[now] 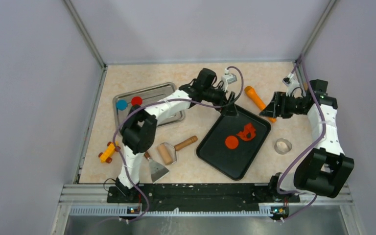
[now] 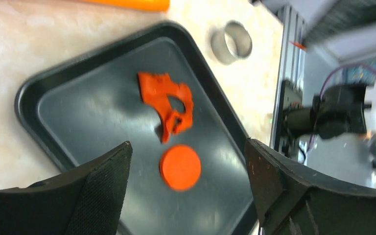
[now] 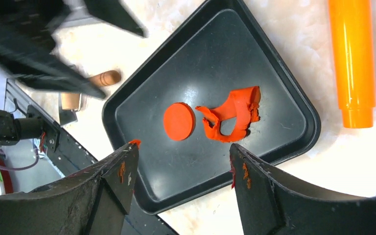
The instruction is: Roll out the dumpling wrappers from the dough
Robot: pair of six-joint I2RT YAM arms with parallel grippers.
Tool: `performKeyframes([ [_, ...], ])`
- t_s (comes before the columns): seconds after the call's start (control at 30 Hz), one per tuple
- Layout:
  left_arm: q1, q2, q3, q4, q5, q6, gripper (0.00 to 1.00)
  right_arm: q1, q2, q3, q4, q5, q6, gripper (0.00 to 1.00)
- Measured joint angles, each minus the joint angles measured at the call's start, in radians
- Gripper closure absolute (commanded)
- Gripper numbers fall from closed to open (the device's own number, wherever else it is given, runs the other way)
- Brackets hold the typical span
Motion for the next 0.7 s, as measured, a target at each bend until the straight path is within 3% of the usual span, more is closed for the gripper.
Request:
performKeyframes([
  [0.27, 0.039, -0.422, -0.266, -0.338, -0.124, 0.421, 0.15, 0.032, 0.000, -0.078, 0.098, 0.043, 0.005, 0.33],
  [0.5, 0.099, -0.753, -0.467, -0.605, -0.314, 0.727, 0.13, 0.154, -0.001, -0.079, 0.101, 0.112, -0.048, 0.33],
  [0.7, 0.103, -0.969, -0.688, -0.809, -0.490, 0.891, 0.12, 0.195, -0.001, -0.049, 0.063, 0.121, -0.073, 0.32],
])
